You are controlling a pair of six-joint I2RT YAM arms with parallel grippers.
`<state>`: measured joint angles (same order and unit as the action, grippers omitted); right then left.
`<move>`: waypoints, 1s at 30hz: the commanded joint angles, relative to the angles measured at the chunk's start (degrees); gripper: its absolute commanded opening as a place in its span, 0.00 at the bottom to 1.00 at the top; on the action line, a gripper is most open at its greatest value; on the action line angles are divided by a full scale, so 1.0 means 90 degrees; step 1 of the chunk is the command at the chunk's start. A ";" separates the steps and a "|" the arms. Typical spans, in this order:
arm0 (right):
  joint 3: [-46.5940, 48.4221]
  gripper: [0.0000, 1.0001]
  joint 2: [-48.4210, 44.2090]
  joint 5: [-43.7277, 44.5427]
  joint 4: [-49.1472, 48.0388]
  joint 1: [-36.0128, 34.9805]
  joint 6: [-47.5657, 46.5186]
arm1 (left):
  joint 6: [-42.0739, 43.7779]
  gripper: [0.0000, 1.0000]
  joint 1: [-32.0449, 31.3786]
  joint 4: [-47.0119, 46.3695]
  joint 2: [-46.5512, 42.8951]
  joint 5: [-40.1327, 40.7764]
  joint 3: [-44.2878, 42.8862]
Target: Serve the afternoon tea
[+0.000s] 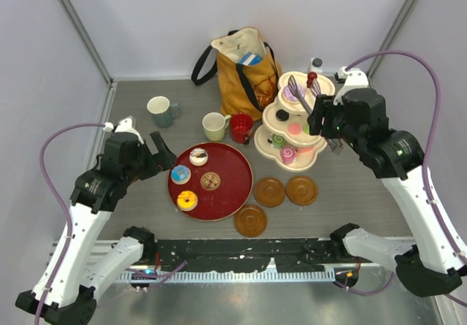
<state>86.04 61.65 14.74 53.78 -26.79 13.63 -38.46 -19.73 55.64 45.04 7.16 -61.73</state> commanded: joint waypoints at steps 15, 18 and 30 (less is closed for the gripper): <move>0.0342 0.61 0.0014 -0.0585 -0.0760 -0.1873 -0.0606 | 0.0094 1.00 0.0034 0.0751 -0.0560 0.0543 -0.0231; 0.0274 0.61 0.0434 -0.0574 -0.0955 -0.2452 -0.0567 | 0.0025 1.00 0.0034 0.0878 -0.0658 0.0572 -0.0172; -0.0039 0.61 0.2582 -0.0164 -0.1503 -0.3625 -0.0362 | -0.0161 1.00 0.0024 0.1455 -0.1147 0.0797 0.0004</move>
<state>85.06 80.75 10.31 43.90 -57.47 9.63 -39.00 -19.73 67.57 35.42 12.99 -62.04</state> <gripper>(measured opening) 0.609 0.994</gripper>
